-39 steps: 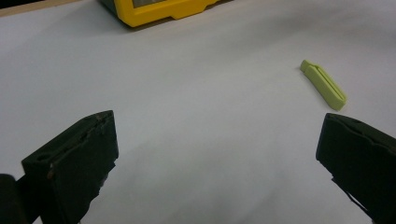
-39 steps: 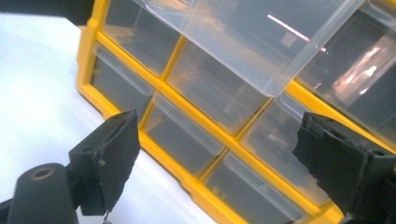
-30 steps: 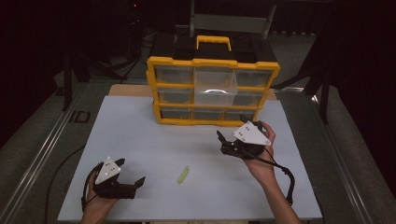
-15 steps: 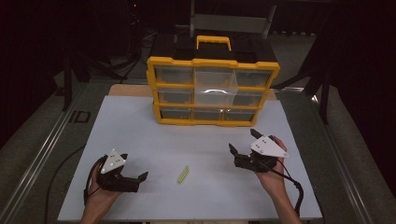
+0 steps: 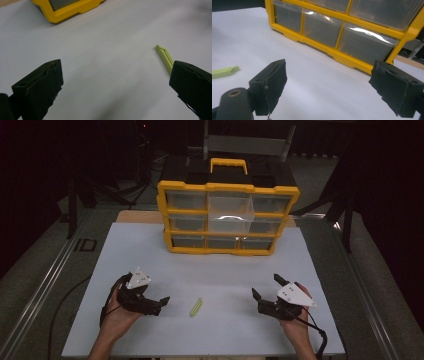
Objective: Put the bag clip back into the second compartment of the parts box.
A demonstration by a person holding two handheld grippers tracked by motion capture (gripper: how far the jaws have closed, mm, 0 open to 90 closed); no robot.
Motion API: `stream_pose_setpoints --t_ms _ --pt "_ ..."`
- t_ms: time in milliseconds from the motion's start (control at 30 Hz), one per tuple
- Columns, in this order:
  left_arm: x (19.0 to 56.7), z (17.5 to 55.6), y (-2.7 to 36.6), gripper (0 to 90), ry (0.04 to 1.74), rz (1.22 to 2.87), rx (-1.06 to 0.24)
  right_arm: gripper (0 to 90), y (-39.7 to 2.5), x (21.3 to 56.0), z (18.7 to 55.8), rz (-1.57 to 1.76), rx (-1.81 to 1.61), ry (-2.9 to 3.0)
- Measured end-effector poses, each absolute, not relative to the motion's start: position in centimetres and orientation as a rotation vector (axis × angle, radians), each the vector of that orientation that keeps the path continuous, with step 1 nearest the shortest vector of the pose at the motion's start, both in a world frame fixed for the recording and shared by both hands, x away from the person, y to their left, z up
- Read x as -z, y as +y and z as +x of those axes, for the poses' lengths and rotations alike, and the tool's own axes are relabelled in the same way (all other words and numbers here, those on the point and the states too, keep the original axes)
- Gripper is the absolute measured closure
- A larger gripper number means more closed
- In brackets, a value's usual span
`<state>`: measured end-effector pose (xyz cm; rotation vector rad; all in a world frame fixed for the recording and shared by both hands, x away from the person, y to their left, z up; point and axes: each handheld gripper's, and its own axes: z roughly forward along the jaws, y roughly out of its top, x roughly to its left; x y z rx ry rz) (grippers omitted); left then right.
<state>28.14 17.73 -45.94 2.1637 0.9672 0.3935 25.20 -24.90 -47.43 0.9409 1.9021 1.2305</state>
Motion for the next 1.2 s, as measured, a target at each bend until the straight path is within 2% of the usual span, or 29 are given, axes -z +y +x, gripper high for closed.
stream_pose_setpoints --t_ms 633,1200 --pt "45.3 30.9 12.8 0.1 0.939 2.361 -0.319 13.2 -27.7 48.9 23.5 0.983 -1.304 1.852" --pt "45.3 32.2 9.1 0.2 0.892 2.51 -0.246 13.3 -27.9 48.8 23.4 0.991 -1.312 1.831"
